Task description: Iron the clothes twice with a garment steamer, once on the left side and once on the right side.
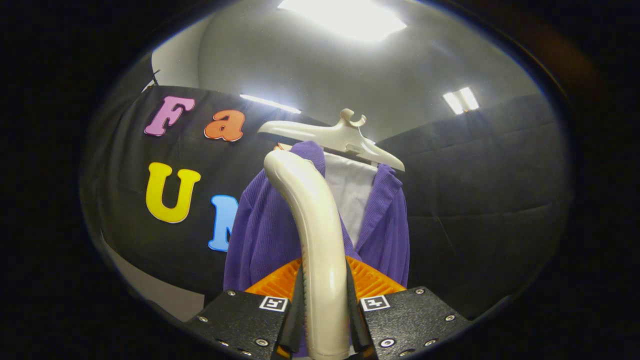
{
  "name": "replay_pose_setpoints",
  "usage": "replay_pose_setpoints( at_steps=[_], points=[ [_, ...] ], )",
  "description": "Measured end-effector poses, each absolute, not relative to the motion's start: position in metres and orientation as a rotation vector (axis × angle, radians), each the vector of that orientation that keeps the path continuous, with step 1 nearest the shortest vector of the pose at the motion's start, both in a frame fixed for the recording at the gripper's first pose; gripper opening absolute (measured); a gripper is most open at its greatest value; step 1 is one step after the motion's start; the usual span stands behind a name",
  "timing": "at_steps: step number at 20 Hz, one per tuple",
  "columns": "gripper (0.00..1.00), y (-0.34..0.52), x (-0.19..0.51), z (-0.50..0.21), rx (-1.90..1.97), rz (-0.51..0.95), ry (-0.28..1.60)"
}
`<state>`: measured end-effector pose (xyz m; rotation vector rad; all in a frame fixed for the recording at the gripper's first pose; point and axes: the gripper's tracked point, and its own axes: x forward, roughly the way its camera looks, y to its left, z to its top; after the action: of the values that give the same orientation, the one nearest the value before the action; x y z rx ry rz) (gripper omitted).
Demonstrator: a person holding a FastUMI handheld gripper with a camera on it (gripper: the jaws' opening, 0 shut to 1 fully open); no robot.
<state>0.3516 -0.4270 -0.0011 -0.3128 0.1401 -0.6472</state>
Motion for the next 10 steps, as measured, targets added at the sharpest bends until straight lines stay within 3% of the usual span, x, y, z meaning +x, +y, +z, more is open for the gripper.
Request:
replay_pose_setpoints(
  at_steps=[10],
  points=[
    [0.38, -0.435, 0.330, -0.077, -0.320, -0.673, 0.269]
  ],
)
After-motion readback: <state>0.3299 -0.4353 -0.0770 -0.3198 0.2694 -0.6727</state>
